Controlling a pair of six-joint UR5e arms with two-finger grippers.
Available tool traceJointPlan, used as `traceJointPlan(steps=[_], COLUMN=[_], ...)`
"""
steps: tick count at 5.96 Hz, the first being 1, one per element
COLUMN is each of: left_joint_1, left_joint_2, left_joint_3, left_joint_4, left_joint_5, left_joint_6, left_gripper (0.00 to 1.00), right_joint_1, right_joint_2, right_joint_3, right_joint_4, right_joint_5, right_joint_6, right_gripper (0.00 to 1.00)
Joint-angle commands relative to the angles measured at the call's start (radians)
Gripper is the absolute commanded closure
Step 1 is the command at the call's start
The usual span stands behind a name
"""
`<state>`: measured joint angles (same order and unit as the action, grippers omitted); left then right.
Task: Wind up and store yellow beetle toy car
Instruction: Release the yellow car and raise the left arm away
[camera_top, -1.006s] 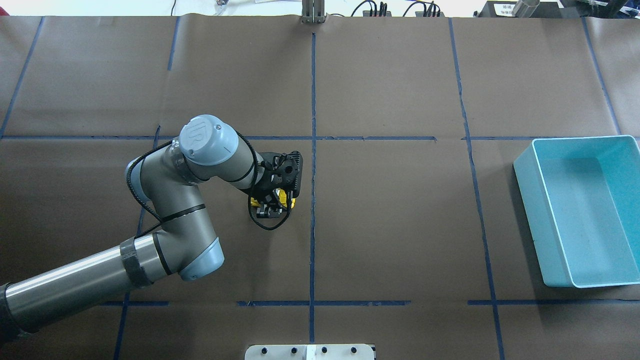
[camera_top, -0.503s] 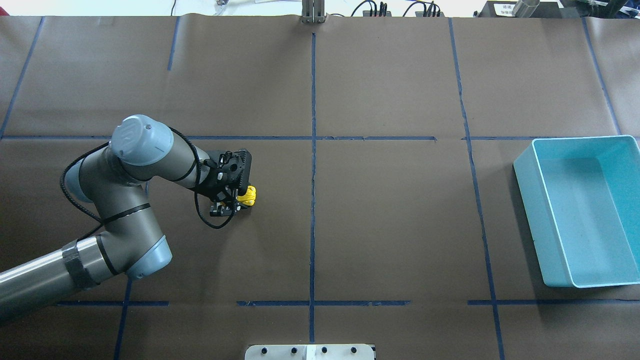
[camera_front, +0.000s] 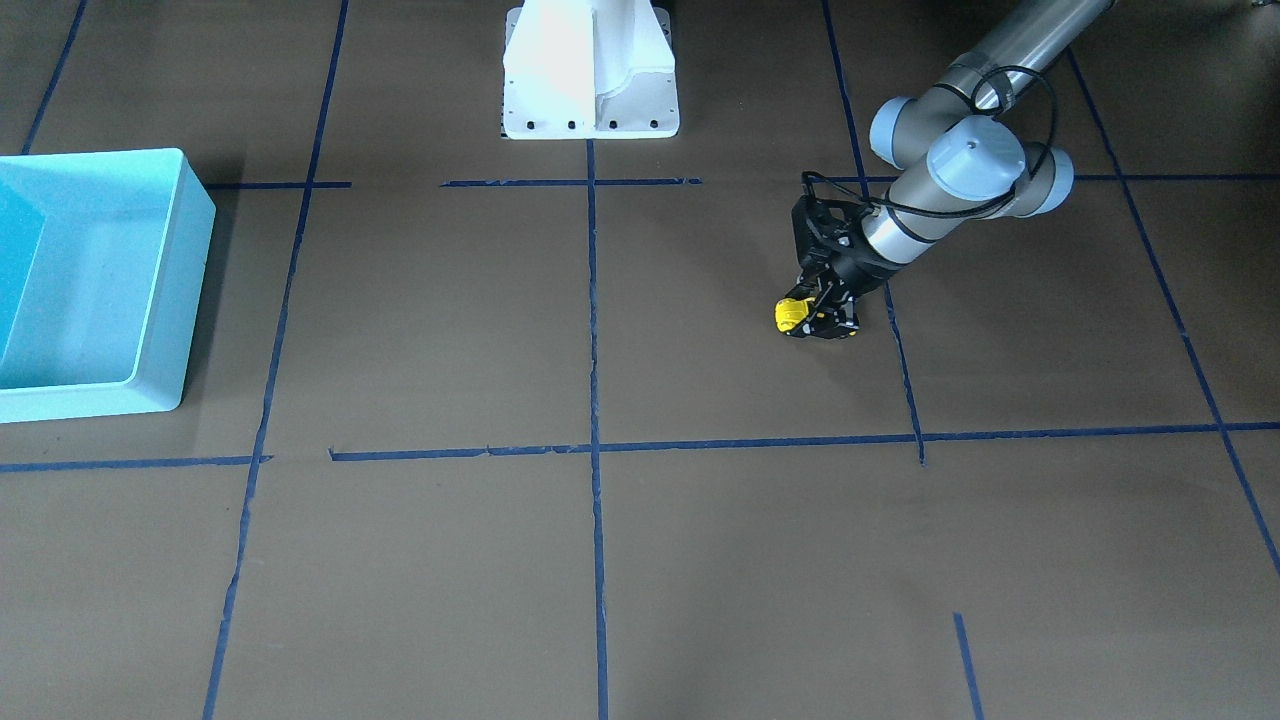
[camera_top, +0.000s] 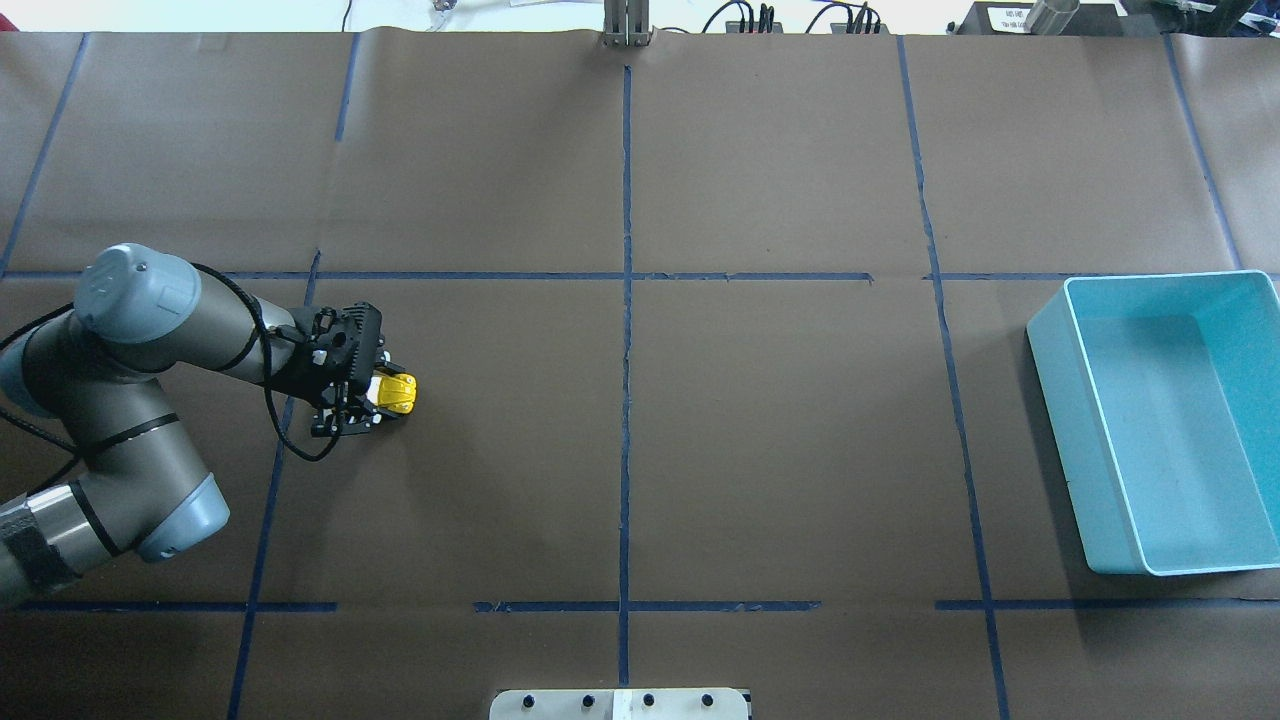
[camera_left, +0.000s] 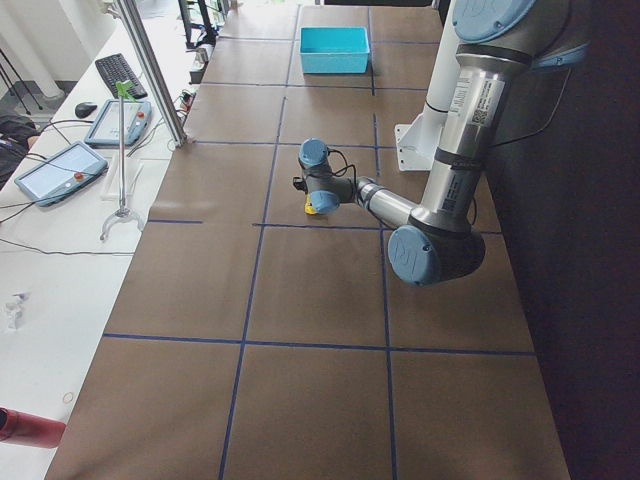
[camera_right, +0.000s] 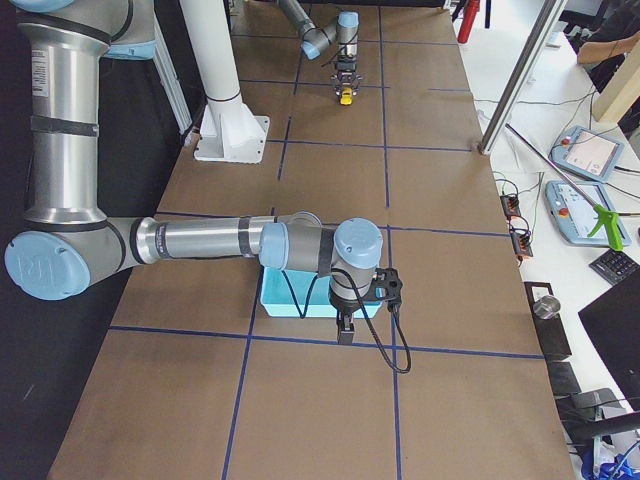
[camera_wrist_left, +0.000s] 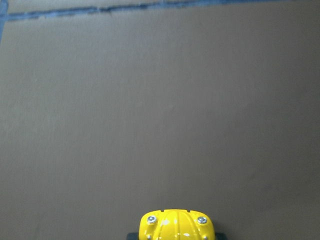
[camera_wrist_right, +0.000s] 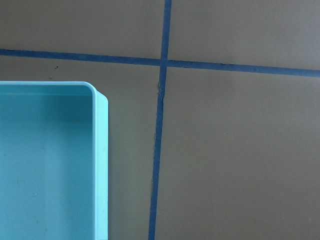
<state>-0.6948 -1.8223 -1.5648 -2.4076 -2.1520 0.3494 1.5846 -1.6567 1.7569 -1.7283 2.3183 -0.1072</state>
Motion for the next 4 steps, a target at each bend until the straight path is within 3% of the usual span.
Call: traceJointPlan(steps=[1, 4], left_joint_1=[-0.092, -0.129], left_joint_2=[0.047, 0.064], left_joint_3=[0.003, 0.009], left_joint_4=[-0.024, -0.036], left_joint_5=[-0.092, -0.092], left_joint_6=[-0.012, -0.015], left_gripper=[0.00, 0.00], right_joint_1=[0.000, 0.000], right_joint_2=[0.002, 0.002], right_joint_3=[0.001, 0.001], right_joint_4=[0.001, 0.006], right_joint_5=[-0.002, 0.000], right_joint_6=[0.001, 0.003], right_gripper=[0.00, 0.00])
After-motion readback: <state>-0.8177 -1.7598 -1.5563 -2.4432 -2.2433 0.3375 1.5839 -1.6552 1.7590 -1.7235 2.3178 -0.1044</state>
